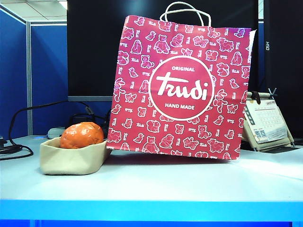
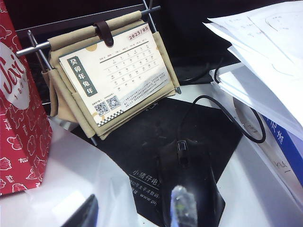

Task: Open the paper bag and put two oranges into the paper bag.

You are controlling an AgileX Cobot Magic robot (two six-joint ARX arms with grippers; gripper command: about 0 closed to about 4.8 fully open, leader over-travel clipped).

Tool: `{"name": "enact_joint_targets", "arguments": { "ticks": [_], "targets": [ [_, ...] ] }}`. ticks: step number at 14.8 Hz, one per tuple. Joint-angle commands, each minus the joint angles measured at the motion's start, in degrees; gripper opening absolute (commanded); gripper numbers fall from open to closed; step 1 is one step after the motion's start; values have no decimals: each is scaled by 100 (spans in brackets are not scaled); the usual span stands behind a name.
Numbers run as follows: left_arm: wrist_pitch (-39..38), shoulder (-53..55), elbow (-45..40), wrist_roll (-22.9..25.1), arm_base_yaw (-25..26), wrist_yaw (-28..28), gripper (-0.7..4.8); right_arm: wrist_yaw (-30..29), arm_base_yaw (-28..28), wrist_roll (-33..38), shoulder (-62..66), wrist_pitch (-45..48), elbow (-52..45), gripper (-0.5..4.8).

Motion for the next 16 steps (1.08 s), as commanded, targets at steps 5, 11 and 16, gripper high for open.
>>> {"name": "enact_joint_targets", "arguments": {
  "ticks": [5, 11, 16],
  "targets": [
    [-168, -2, 9, -72, 2, 431, 27, -960, 13, 258, -9, 313, -11, 202],
    [1126, 22, 1095, -1215, 4, 2009, 251, -3169, 15, 1294, 79, 1908, 1285, 291],
    [-146, 2347, 3635, -490, -2, 2332, 252, -3877, 15, 931, 2022, 1814, 3423, 297]
  ]
}}
